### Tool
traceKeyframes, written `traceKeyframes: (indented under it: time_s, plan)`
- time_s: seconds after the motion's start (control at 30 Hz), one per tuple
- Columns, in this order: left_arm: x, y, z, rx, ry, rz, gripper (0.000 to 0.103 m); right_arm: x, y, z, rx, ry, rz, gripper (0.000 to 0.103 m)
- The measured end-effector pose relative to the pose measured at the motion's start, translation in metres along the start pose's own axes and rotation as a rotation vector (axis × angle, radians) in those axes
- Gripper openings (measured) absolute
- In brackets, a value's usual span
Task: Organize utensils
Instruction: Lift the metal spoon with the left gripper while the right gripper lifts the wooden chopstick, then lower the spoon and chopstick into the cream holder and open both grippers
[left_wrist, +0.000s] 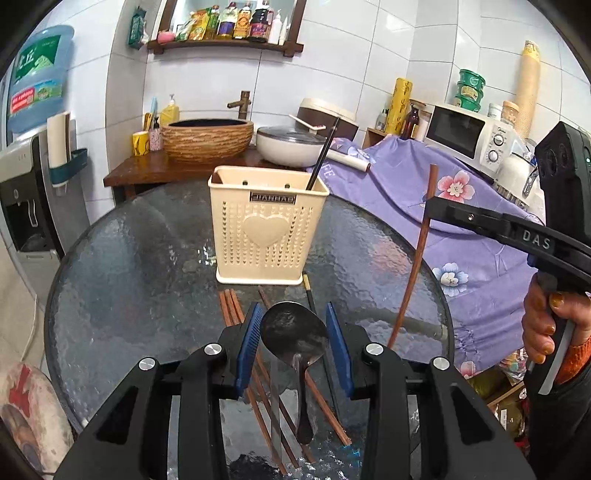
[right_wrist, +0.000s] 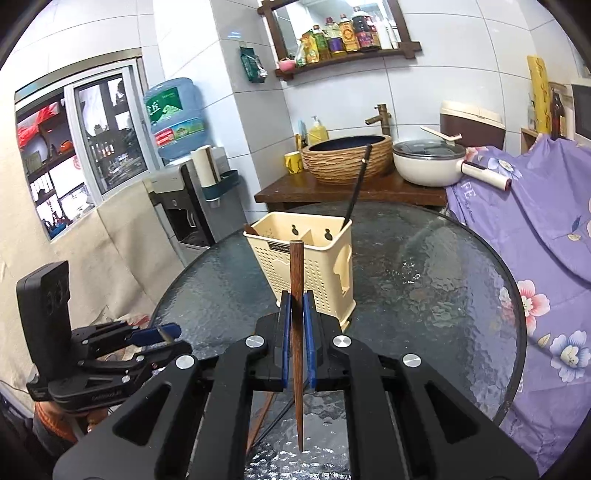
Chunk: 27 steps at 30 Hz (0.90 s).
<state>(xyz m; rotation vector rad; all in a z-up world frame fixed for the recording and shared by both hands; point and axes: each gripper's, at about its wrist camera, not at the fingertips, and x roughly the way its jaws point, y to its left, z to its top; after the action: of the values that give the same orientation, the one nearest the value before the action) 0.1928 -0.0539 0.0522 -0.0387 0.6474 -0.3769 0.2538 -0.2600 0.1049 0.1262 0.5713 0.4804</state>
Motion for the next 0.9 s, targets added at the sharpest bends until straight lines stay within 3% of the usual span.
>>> traceKeyframes:
  time_s: [0.33,0.57,0.77,0.9]
  plan:
    - [-0.01,0.01,0.053,-0.006,-0.074,0.01,0.035,-0.016,0.014,0.033,-0.042,-0.038,0.04,0.008]
    - [-0.016,0.029,0.132,-0.07,-0.156,-0.008,0.035,-0.021,0.021,0.097,-0.064,-0.099,0.037,0.008]
    - [-0.011,0.035,0.202,-0.113,-0.253,0.06,0.035,-0.028,0.024,0.16,-0.046,-0.221,0.01,0.008]
    - [0.011,0.035,0.217,-0.106,-0.284,0.129,0.035,-0.019,0.026,0.187,-0.037,-0.268,-0.023,0.008]
